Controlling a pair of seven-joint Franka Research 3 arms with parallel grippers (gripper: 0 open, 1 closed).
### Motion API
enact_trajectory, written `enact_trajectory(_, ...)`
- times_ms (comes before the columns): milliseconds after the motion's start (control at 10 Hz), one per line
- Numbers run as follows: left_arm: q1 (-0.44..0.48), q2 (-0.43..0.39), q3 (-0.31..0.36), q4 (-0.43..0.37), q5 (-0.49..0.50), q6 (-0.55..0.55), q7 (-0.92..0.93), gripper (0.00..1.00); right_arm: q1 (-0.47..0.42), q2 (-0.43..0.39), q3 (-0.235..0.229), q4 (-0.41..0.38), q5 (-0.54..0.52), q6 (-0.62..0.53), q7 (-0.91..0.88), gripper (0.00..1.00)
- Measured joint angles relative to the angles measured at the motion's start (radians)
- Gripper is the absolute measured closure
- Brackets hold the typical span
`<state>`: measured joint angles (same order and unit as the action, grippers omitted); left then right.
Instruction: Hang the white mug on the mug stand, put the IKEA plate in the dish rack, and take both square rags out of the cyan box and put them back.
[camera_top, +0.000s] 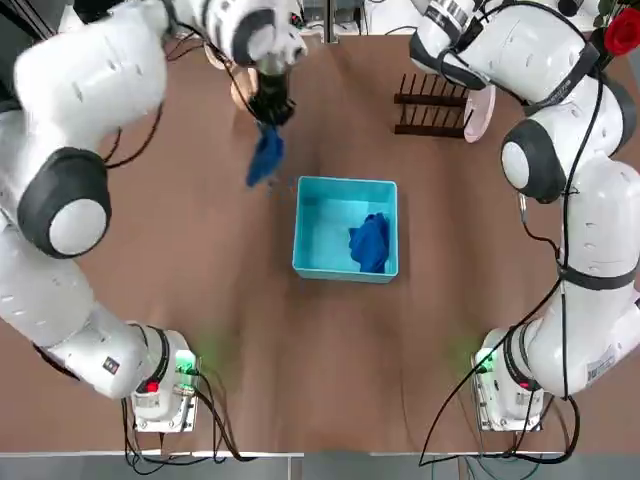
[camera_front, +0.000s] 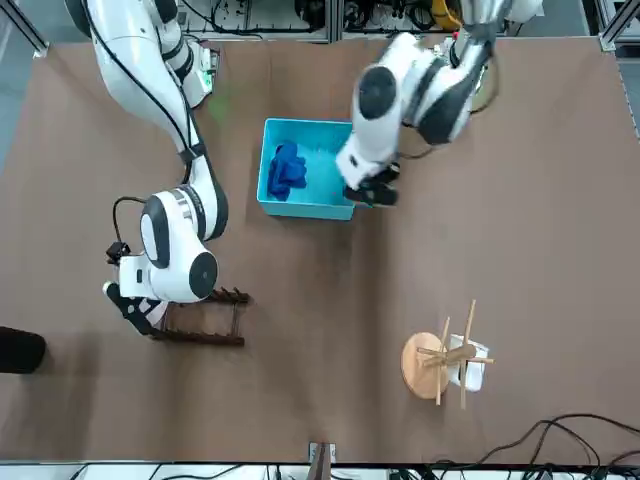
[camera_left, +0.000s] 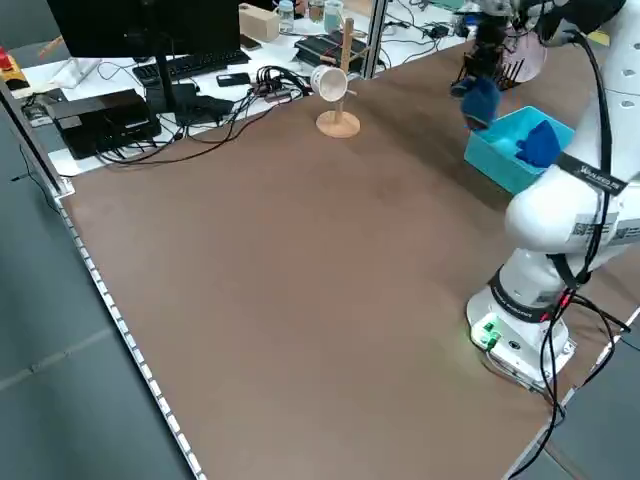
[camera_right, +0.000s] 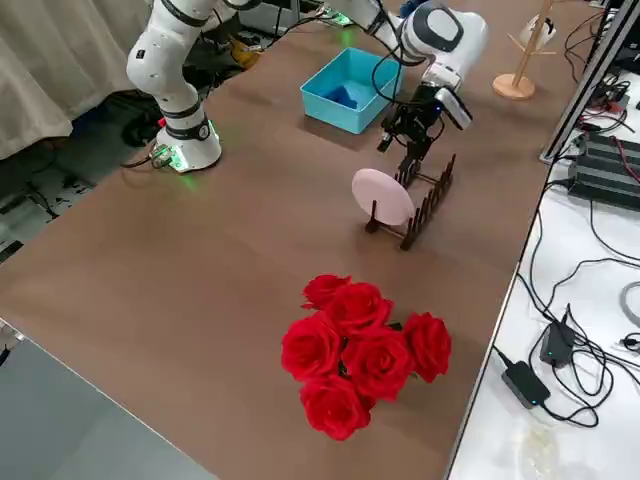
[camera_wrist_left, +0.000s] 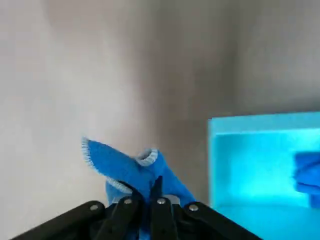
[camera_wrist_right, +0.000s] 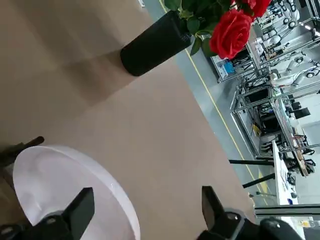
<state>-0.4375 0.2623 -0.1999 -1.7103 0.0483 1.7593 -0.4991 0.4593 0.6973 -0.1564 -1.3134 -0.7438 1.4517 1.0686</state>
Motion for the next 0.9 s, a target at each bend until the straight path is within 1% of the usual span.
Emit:
enact_trajectory(200, 0.170, 0.000, 0.005, -0.012, 0.000, -0.003, 0.120, 0.93, 0.001, 0.001, 0.000, 0.006, 0.000, 0.000, -0.001, 0.05)
enact_trajectory(300, 0.237, 0.000, 0.006, -0.026, 0.000, -0.002, 0.161, 0.93, 0.001, 0.002, 0.000, 0.006, 0.000, 0.000, -0.002, 0.04)
enact_trajectory(400, 0.276, 0.000, 0.014, -0.047, 0.000, 0.009, 0.177, 0.93, 0.001, 0.002, 0.000, 0.006, 0.000, 0.000, -0.002, 0.04)
enact_trajectory(500, 0.283, 0.000, 0.042, -0.090, 0.001, 0.052, 0.185, 0.93, 0.000, 0.003, 0.000, 0.006, 0.000, 0.000, -0.002, 0.05)
enact_trajectory(800, 0.285, 0.016, 0.158, -0.264, 0.004, 0.290, 0.275, 0.93, -0.015, 0.012, -0.002, 0.006, 0.002, 0.003, -0.002, 0.06)
enact_trajectory(900, 0.286, 0.038, 0.191, -0.292, 0.013, 0.337, 0.328, 0.93, -0.020, 0.018, -0.002, 0.006, 0.002, 0.008, -0.003, 0.06)
